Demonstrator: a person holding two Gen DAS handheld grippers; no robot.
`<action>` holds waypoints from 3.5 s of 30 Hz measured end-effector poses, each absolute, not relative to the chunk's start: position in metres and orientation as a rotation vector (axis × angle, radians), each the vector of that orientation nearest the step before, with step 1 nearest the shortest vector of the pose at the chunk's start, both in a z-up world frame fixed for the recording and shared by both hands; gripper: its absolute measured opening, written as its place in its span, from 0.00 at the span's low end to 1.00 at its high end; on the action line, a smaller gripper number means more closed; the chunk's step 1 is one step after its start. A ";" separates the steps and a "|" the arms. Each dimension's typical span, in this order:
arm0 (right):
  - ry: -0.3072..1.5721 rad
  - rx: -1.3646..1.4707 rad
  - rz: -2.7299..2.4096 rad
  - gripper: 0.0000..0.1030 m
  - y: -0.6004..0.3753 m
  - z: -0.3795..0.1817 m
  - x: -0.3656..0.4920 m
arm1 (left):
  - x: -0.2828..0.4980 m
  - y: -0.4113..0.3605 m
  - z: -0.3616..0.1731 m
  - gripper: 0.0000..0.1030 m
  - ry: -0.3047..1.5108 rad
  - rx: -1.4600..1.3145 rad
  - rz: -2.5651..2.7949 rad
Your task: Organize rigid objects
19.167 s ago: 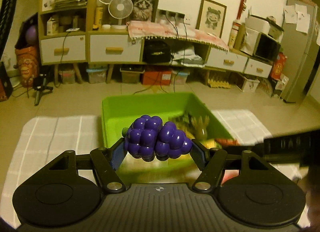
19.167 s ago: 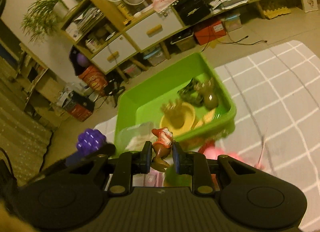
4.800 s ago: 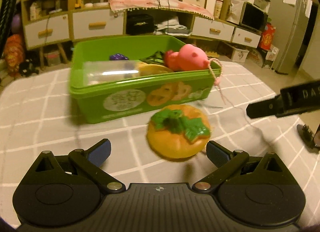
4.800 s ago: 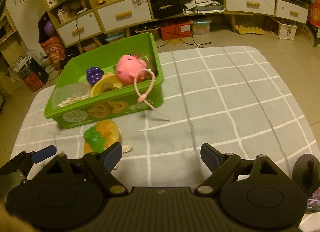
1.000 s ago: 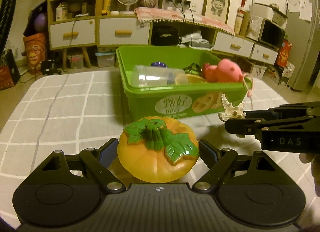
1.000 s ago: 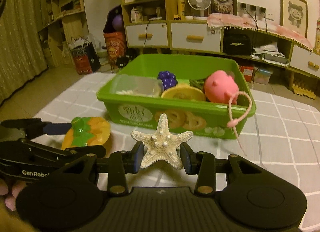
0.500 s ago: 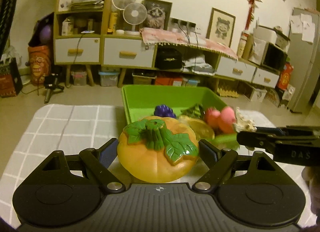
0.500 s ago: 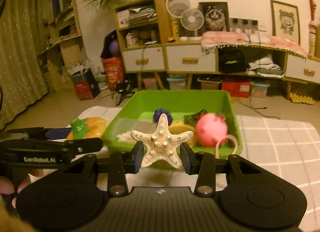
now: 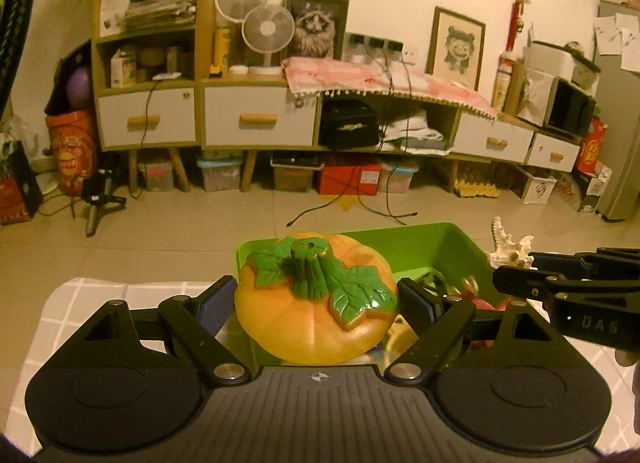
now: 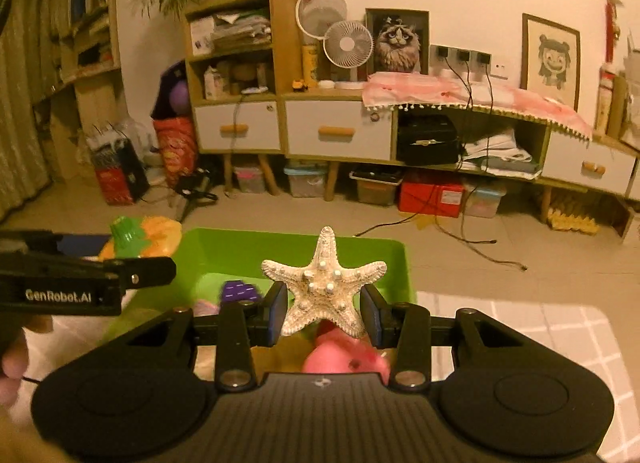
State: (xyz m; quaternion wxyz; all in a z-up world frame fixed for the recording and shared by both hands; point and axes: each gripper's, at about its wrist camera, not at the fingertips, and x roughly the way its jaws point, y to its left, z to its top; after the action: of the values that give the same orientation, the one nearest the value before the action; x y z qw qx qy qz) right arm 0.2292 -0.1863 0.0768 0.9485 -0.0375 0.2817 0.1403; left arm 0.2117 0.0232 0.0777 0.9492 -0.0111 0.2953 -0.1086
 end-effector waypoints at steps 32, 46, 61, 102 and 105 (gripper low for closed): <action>0.688 -0.260 0.211 0.23 -0.160 0.040 0.283 | 0.259 0.008 0.055 0.91 0.749 0.111 -0.174; 0.650 -0.219 0.151 0.37 -0.175 0.075 0.250 | 0.226 0.006 0.086 0.98 0.675 0.090 -0.159; 0.676 -0.084 0.115 0.46 -0.196 0.106 0.165 | 0.135 0.009 0.095 0.98 0.690 0.027 -0.176; 0.801 -0.010 0.116 0.71 -0.189 0.080 0.064 | 0.052 0.013 0.076 0.98 0.847 -0.004 -0.022; 0.799 -0.012 0.119 0.71 -0.189 0.081 0.063 | 0.051 0.012 0.077 0.98 0.853 -0.009 -0.028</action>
State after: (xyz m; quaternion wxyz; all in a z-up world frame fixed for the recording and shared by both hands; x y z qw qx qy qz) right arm 0.0626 -0.1894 0.0805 0.9195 -0.0057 0.3889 0.0577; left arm 0.0506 0.0125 0.0770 0.9103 -0.0044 0.4138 -0.0137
